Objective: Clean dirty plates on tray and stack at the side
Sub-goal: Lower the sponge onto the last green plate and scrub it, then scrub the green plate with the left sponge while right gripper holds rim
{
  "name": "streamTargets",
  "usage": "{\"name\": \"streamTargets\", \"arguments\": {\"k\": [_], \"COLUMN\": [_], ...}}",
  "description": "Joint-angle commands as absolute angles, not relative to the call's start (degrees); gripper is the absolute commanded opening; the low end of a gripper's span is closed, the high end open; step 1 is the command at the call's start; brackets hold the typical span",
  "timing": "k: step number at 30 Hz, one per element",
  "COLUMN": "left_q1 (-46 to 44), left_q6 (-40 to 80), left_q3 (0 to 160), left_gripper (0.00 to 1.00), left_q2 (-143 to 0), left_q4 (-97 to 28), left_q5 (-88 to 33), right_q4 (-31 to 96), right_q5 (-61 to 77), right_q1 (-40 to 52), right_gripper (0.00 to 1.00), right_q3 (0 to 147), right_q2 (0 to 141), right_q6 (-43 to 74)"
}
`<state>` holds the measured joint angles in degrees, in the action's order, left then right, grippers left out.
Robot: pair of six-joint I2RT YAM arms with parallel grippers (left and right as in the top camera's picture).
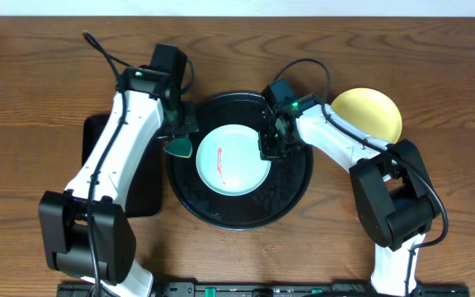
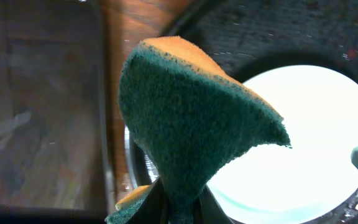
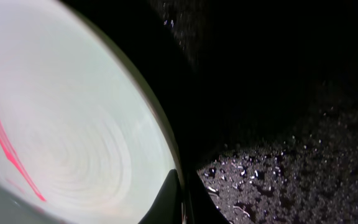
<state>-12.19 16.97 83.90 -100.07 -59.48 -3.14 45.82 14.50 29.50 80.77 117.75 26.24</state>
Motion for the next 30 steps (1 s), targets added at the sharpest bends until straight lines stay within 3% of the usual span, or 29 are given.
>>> {"name": "streamTargets", "arguments": {"k": [1, 12, 21, 30], "left_q1": [-14.5, -19.2, -24.6, -24.9], "left_q6": [20.3, 26.8, 34.7, 30.7], "left_q3": [81.5, 73.0, 72.9, 72.9], "left_gripper": [0.08, 0.07, 0.07, 0.07], "left_q2": [-99.4, -100.3, -108.4, -111.4], "left_q4": [-57.3, -46.3, -46.2, -45.3], "left_q5": [-3.9, -4.1, -4.1, -19.2], "right_q4": [44.6, 43.9, 44.0, 44.0], "right_q5": [12.9, 12.9, 12.9, 12.9], "right_q1": [30.0, 30.1, 30.1, 30.1], "right_gripper": [0.01, 0.01, 0.01, 0.01], "right_q3": [80.3, 80.3, 80.3, 80.3], "right_q2": [118.1, 119.2, 119.2, 119.2], "right_q6": [28.3, 28.3, 28.3, 28.3]}}
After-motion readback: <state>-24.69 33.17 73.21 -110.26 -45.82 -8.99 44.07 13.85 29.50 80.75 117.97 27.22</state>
